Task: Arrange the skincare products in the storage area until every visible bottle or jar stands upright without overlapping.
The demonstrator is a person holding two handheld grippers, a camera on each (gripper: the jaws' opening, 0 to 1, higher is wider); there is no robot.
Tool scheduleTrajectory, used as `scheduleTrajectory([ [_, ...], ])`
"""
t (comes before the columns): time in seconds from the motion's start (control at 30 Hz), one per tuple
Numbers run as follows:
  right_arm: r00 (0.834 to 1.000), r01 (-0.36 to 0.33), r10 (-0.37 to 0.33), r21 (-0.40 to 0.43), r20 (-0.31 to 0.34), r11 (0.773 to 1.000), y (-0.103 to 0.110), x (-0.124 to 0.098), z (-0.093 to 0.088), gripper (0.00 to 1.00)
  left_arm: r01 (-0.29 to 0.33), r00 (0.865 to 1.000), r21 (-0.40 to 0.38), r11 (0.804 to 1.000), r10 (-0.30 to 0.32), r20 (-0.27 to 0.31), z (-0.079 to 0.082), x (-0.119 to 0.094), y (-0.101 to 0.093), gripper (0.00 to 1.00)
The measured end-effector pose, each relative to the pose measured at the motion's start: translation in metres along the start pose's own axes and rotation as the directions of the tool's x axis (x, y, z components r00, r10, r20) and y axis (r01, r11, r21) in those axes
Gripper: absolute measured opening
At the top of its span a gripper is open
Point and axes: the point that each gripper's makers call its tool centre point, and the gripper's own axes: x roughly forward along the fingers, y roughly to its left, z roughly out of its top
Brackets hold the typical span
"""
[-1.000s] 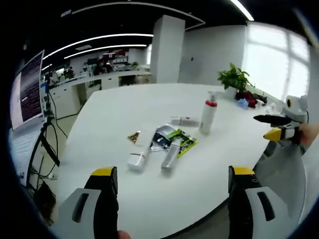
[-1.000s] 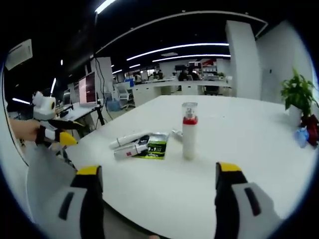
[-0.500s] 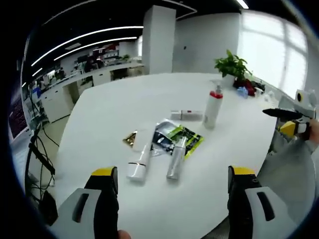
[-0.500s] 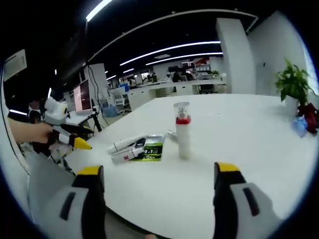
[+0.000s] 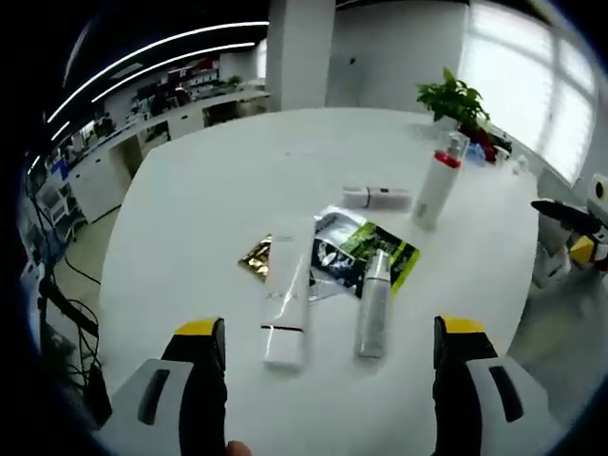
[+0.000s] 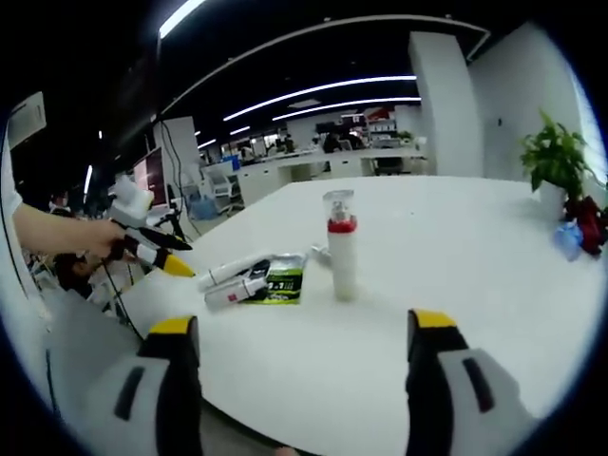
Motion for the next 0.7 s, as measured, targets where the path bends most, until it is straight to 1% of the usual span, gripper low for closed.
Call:
scheduleTrajectory([
  [0.07,1.0,0.002,-0.002,0.0,-0.004,1.0,0.0,0.0,-0.001,0.9,0.012,1.0,0.015,1.0,-0.011,-0.025,-0.002,0.008,0.001,0.88],
  [0.17,1.0,0.004,-0.003,0.006,-0.007,1.0,-0.001,0.0,-0.001,0.9,0.011,0.998,0.034,0.999,-0.009,-0.064,-0.005,0.019,0.006,0.86],
  [0.27,1.0,0.008,-0.008,0.007,-0.01,1.0,-0.001,0.0,-0.002,0.9,0.006,0.997,0.027,1.0,-0.003,-0.077,-0.003,0.028,0.013,0.84],
  [0.33,1.0,0.011,-0.01,0.009,-0.013,1.0,-0.002,0.0,-0.002,0.9,0.007,0.996,0.013,1.0,-0.006,-0.085,-0.001,0.034,0.017,0.81],
  [0.4,1.0,0.012,-0.011,0.01,-0.017,1.0,-0.002,0.0,-0.003,0.89,0.008,0.995,0.015,1.0,-0.006,-0.101,0.0,0.042,0.021,0.79],
  [0.47,1.0,0.011,-0.01,0.011,-0.019,1.0,-0.002,0.001,-0.003,0.89,0.01,0.991,0.038,0.999,-0.005,-0.13,0.0,0.051,0.024,0.77],
  [0.63,1.0,0.015,-0.015,0.016,-0.027,1.0,-0.003,0.001,-0.004,0.88,0.008,0.983,0.076,0.997,0.006,-0.181,0.005,0.071,0.033,0.68],
  [0.7,0.999,0.02,-0.019,0.022,-0.029,1.0,-0.005,0.001,-0.005,0.88,0.013,0.981,0.082,0.997,0.004,-0.196,0.006,0.076,0.033,0.65],
])
